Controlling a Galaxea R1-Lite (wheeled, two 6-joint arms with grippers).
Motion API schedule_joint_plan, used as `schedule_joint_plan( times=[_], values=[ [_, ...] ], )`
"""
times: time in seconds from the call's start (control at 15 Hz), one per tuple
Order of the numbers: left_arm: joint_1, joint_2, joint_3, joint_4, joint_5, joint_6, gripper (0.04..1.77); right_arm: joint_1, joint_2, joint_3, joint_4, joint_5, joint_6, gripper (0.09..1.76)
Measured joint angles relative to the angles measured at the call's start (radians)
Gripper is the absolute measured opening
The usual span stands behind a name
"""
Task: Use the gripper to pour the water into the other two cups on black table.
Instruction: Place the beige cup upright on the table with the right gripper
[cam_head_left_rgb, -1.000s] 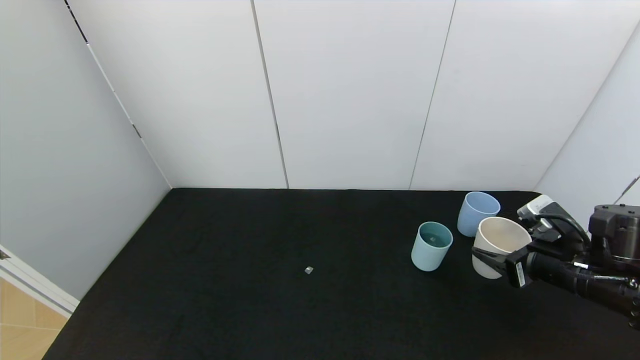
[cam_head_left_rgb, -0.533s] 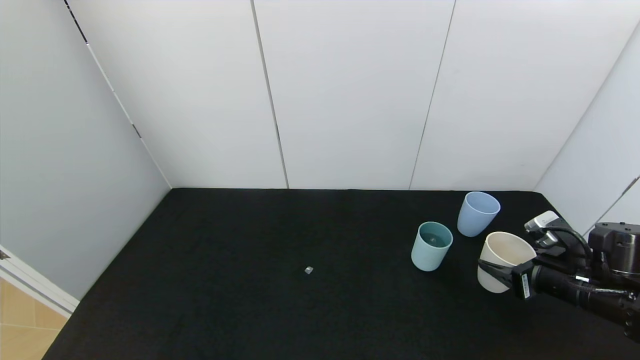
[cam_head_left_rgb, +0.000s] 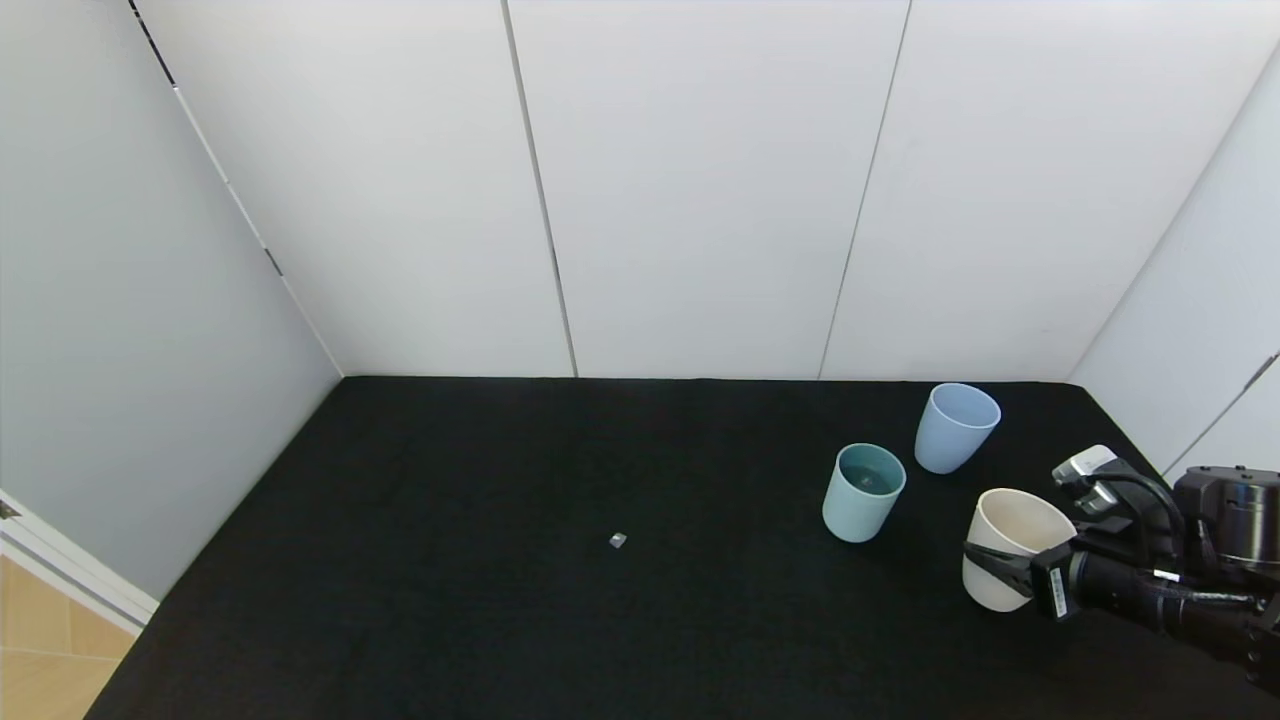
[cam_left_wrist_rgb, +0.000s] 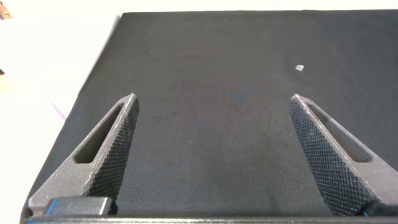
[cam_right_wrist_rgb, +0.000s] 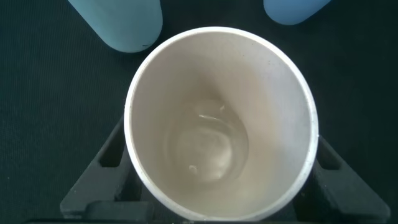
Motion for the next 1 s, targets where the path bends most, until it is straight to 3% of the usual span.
schedule_joint_plan(
  times=[1.0],
  values=[
    [0.000,0.000,0.000,0.000,0.000,0.000,1.72,-0.006,0.043,0.016,-0.035,0.005,-0.006,1.30]
  ],
)
